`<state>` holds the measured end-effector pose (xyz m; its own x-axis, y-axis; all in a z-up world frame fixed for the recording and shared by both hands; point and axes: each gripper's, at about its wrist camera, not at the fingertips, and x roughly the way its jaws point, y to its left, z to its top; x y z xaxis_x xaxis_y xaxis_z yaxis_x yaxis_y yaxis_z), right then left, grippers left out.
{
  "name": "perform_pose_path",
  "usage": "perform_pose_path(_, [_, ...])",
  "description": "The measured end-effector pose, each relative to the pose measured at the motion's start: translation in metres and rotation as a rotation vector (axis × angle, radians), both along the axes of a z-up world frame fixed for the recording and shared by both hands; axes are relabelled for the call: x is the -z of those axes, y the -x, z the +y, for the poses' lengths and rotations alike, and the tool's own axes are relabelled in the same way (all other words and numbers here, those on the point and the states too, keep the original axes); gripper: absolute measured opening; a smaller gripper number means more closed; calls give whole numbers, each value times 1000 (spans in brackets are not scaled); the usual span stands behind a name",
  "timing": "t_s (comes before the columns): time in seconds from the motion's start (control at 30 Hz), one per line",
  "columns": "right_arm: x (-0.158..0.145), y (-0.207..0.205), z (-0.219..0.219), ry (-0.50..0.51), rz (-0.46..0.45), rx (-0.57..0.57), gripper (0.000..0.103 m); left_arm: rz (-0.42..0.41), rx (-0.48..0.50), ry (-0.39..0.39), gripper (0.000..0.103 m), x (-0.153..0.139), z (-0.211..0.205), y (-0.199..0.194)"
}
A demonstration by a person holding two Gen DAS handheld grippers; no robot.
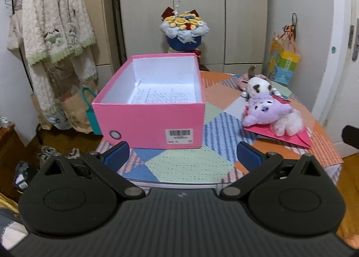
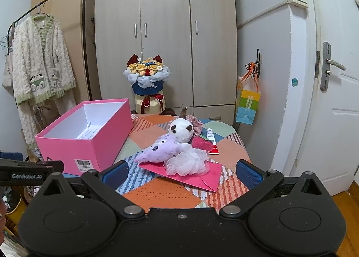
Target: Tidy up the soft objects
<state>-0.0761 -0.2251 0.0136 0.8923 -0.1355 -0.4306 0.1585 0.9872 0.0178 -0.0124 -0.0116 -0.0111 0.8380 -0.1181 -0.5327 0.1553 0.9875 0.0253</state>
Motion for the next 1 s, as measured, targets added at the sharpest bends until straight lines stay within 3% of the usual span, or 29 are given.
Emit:
perform_pose_path(0.23, [1, 3, 1, -28, 5, -43, 103, 12, 10, 21, 103, 1, 1, 3])
perform_pose_path(0.43, [2, 5, 3, -20, 1, -48, 103, 6, 34, 95, 103, 0, 7, 5])
perform_pose_path(0.7, [0, 13, 2, -22, -49, -38, 103, -39, 36, 48, 103, -6, 3, 10])
perform_pose_path(1.0, [3, 13, 0, -13, -39, -25, 103, -61, 37, 25, 103, -4, 2, 14])
